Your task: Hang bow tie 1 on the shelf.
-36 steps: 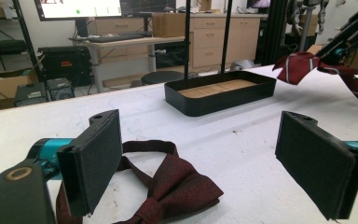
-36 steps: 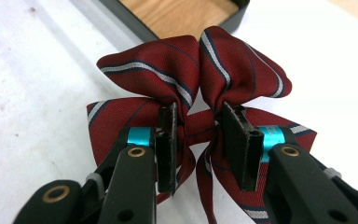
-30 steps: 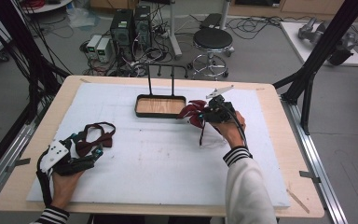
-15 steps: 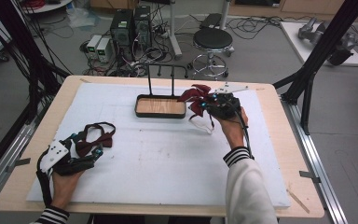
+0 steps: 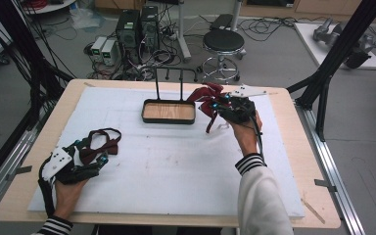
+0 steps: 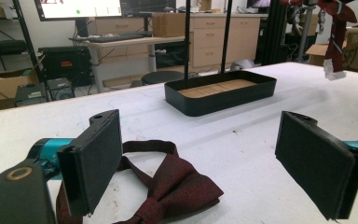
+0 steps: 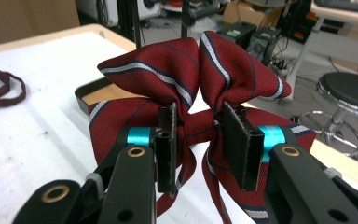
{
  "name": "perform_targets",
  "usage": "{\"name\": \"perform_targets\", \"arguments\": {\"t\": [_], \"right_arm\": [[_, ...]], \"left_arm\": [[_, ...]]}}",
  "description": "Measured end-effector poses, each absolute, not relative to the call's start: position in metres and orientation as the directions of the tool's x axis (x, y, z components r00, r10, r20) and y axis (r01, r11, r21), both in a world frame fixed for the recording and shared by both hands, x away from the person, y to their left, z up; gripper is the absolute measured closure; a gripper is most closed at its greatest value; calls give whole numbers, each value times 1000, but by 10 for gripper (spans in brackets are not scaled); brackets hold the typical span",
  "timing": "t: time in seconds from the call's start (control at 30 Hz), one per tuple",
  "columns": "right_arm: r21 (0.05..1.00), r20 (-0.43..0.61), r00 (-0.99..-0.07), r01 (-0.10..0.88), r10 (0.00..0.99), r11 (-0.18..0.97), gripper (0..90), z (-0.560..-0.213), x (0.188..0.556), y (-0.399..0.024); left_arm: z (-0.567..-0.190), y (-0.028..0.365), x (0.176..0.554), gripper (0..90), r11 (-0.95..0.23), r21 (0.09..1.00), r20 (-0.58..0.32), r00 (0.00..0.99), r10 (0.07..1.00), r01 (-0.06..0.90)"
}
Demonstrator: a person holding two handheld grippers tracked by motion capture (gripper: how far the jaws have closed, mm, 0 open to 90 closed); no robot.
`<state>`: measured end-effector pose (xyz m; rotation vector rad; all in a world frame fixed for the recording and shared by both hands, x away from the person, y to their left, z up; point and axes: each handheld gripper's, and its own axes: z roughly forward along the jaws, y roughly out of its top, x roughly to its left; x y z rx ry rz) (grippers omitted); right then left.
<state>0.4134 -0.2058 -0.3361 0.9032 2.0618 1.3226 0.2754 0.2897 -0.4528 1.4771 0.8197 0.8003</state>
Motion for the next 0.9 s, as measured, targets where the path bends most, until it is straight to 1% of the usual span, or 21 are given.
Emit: {"name": "perform_targets", "arguments": {"t": [0.07,0.2,0.23,0.6,0.9], "right_arm": [[928,-87,-638,227,765,295,670,-333,412,-207],[933,-72,-632,231,771,276,671,-327,412,-209],[941,-84,-629,205,772,270,670,-322,412,-210],[941,-85,-623,206,777,268,671,-296,416,-205],[943,-112,-628,178,770,283,671,-277,427,-193]], "left_arm": [[-453,290,275,152,-45,998,18,514,858,39],[-453,290,275,152,-44,998,18,514,857,40],[-453,290,275,152,-44,998,17,515,857,41],[-453,290,275,152,-44,998,16,515,857,41],[-453,290,276,152,-41,998,13,515,857,43]]}}
